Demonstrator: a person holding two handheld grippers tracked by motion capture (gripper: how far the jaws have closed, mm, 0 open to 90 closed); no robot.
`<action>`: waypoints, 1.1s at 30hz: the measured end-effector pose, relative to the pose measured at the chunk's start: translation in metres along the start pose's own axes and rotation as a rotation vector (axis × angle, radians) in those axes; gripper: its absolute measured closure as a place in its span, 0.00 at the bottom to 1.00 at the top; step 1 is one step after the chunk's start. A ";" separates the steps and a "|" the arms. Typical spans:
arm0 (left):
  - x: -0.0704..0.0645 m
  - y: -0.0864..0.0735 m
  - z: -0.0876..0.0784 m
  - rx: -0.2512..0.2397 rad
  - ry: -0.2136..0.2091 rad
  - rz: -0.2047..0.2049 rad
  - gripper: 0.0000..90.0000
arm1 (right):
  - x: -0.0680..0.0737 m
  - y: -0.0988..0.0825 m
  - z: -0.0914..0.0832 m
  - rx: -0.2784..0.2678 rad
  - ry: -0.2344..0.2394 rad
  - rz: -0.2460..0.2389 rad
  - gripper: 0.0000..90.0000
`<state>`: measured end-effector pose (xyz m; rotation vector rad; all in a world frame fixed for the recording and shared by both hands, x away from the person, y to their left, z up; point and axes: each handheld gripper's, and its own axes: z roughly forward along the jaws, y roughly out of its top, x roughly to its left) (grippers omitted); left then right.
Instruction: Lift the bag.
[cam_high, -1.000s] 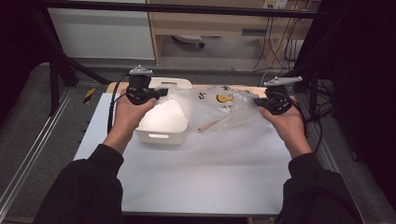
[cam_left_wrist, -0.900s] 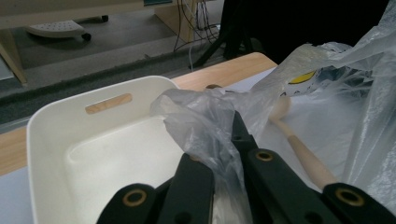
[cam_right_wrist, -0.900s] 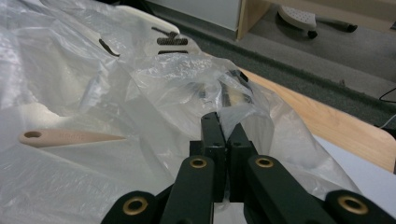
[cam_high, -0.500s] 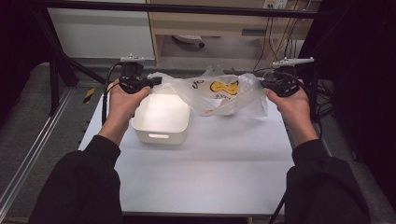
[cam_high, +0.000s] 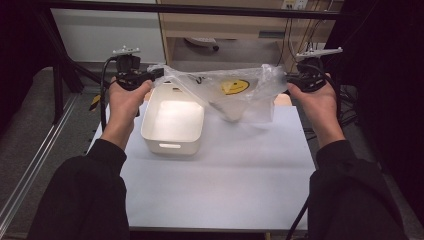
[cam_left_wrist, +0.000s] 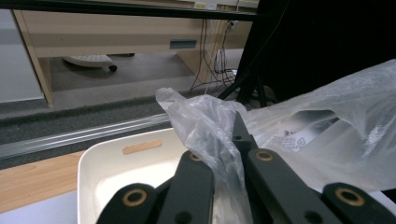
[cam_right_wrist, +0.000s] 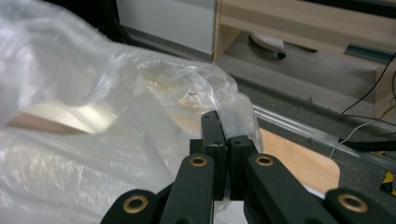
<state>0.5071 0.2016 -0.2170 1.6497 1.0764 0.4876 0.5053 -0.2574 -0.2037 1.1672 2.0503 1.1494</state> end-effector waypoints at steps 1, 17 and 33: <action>0.001 -0.002 -0.001 0.006 0.000 0.000 1.00 | 0.002 -0.002 0.003 0.006 0.005 -0.002 1.00; -0.003 -0.050 -0.030 0.080 -0.103 0.026 1.00 | 0.010 -0.035 0.003 0.052 0.056 -0.020 1.00; -0.035 -0.135 -0.052 0.188 -0.248 0.062 1.00 | 0.018 -0.112 -0.016 0.122 0.108 -0.023 1.00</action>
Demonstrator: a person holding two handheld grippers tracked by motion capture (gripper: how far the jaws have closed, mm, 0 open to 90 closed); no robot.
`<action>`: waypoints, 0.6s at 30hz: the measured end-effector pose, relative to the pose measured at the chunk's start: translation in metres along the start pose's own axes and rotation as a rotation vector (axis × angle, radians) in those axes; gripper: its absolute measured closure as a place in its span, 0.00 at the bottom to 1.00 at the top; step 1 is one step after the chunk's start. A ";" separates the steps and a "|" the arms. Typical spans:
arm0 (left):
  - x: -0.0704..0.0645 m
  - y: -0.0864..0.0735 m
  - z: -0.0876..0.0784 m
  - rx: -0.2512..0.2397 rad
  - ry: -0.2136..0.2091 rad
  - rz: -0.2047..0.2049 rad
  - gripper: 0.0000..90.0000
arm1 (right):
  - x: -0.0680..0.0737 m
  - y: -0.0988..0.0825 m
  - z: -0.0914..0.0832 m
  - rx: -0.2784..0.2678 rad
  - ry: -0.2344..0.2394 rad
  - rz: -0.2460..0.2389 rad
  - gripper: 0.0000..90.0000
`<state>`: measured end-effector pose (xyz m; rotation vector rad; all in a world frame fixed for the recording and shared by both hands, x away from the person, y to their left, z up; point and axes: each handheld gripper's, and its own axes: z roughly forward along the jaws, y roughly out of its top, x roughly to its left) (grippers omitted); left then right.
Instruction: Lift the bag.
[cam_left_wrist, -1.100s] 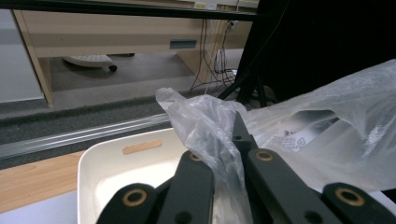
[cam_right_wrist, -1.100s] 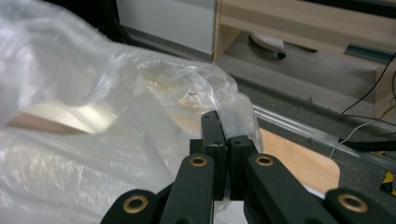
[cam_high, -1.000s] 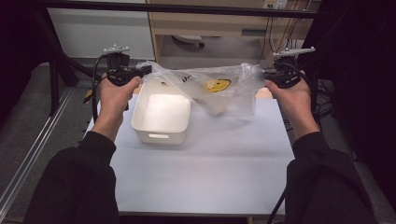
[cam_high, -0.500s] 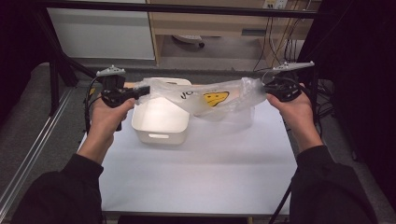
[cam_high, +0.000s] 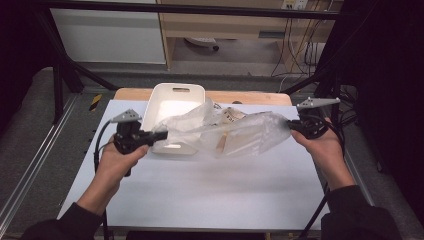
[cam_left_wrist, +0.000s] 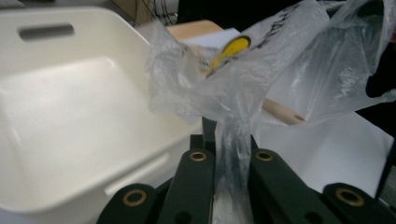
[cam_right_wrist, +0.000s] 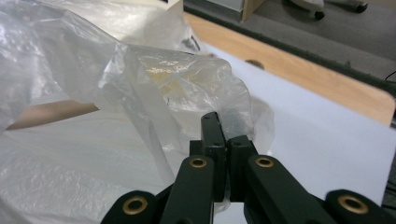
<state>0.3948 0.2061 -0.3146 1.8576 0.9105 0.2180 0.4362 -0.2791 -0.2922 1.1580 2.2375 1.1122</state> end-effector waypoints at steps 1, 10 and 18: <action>-0.003 -0.010 0.001 0.007 -0.012 -0.003 1.00 | 0.000 -0.004 0.000 0.005 0.003 0.000 1.00; -0.011 -0.063 0.005 0.037 -0.058 -0.048 1.00 | 0.015 -0.053 0.003 0.031 0.020 0.019 1.00; -0.015 -0.090 0.009 0.075 -0.065 -0.052 1.00 | 0.025 -0.083 0.011 0.057 0.030 0.038 1.00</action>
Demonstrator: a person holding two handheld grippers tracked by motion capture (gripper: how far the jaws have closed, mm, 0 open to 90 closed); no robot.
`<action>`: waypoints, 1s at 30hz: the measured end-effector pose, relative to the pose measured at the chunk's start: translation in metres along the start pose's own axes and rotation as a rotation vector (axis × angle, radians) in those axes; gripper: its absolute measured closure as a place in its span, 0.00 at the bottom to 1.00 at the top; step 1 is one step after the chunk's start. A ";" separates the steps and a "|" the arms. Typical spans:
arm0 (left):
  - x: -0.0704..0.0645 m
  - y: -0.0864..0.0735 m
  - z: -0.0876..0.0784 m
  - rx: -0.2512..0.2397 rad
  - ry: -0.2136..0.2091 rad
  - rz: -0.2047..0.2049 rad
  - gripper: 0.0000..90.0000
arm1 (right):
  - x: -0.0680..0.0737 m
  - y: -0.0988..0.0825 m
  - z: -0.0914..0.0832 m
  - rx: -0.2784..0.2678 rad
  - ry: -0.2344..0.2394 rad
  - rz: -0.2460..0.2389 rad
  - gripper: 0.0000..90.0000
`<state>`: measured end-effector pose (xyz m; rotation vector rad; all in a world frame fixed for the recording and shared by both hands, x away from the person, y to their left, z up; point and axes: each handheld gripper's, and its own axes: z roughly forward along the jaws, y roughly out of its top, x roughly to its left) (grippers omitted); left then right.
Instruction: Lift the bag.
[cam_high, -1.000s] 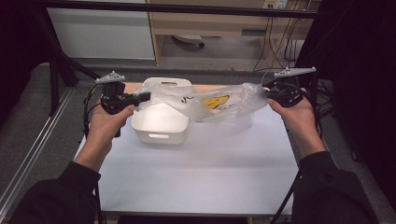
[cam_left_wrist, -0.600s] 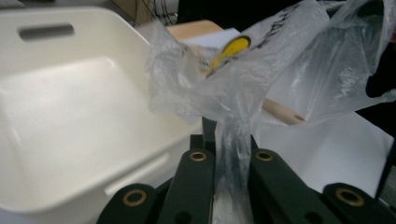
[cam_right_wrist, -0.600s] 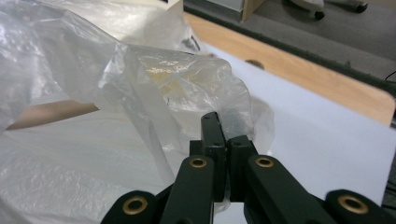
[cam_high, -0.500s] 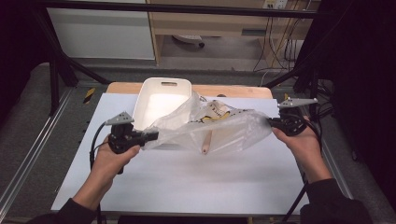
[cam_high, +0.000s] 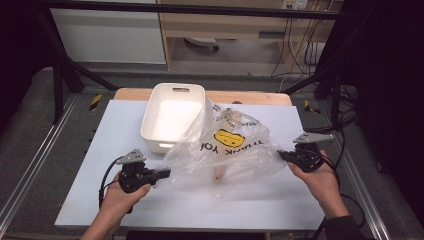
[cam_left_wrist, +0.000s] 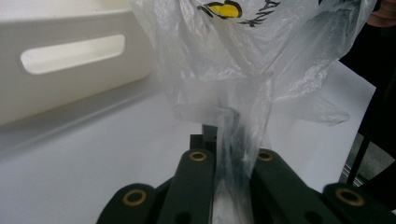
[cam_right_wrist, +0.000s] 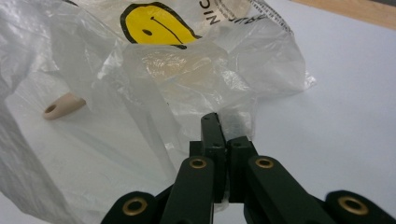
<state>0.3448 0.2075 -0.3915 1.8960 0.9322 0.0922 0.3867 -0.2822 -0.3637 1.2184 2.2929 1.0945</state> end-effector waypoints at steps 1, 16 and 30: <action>0.000 -0.003 0.001 0.003 -0.005 -0.003 1.00 | 0.001 -0.003 0.000 0.002 0.001 0.000 1.00; -0.011 -0.035 0.004 0.048 -0.055 0.001 1.00 | 0.011 -0.046 0.002 0.007 -0.005 0.048 1.00; -0.020 -0.059 0.017 0.196 -0.063 0.031 0.99 | 0.024 -0.083 0.009 0.130 -0.025 0.020 1.00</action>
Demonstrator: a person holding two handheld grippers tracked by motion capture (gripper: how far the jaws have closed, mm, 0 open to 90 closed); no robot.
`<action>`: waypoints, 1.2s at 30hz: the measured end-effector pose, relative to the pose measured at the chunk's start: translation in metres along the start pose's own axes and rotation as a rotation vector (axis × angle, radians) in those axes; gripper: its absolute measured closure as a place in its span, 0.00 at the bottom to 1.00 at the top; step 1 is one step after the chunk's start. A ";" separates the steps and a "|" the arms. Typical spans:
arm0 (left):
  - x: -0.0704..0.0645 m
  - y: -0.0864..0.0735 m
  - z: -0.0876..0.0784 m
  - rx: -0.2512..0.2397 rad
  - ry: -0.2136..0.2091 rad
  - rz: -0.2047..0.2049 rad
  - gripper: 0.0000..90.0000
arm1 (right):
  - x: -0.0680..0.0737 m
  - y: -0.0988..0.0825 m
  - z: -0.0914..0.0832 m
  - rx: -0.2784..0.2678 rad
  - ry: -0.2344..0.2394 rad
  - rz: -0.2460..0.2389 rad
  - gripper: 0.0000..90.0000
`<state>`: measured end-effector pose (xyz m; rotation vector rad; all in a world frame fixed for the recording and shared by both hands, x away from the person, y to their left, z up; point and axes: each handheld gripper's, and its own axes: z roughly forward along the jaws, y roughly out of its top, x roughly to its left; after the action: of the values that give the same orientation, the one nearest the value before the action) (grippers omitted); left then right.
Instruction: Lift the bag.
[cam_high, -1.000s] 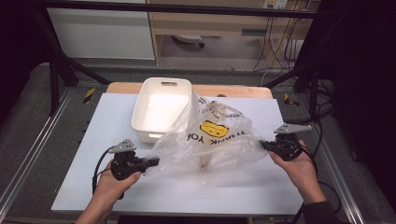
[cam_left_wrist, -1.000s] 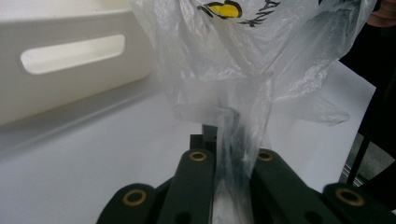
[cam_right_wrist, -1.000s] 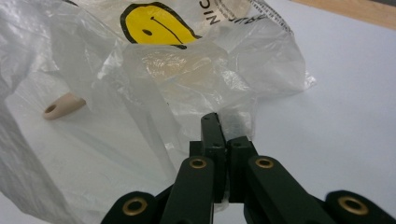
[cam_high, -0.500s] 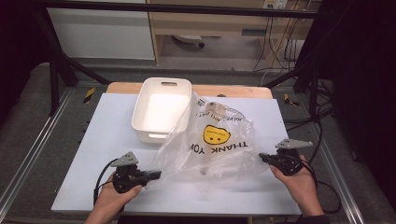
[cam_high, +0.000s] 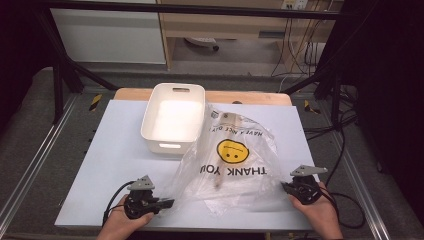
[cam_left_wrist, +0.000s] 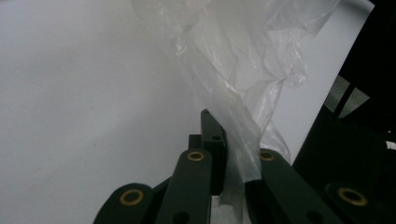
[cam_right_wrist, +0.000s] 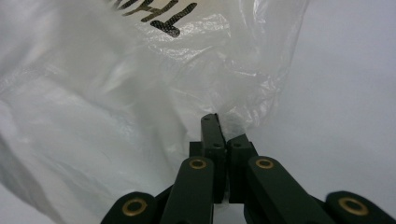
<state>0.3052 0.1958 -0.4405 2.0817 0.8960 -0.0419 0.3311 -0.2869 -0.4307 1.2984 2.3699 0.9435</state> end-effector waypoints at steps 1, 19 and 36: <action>-0.001 0.000 0.001 0.001 0.001 0.002 0.98 | 0.000 -0.001 0.000 0.003 -0.004 0.002 1.00; -0.005 0.009 -0.001 -0.117 0.159 -0.005 0.25 | -0.002 -0.004 0.009 -0.002 0.016 0.014 0.83; -0.009 0.016 -0.001 -0.191 0.154 -0.006 0.09 | 0.004 -0.001 0.013 -0.029 0.035 -0.004 0.52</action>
<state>0.3079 0.1852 -0.4255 1.9229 0.9598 0.1957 0.3351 -0.2791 -0.4406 1.2762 2.3752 1.0037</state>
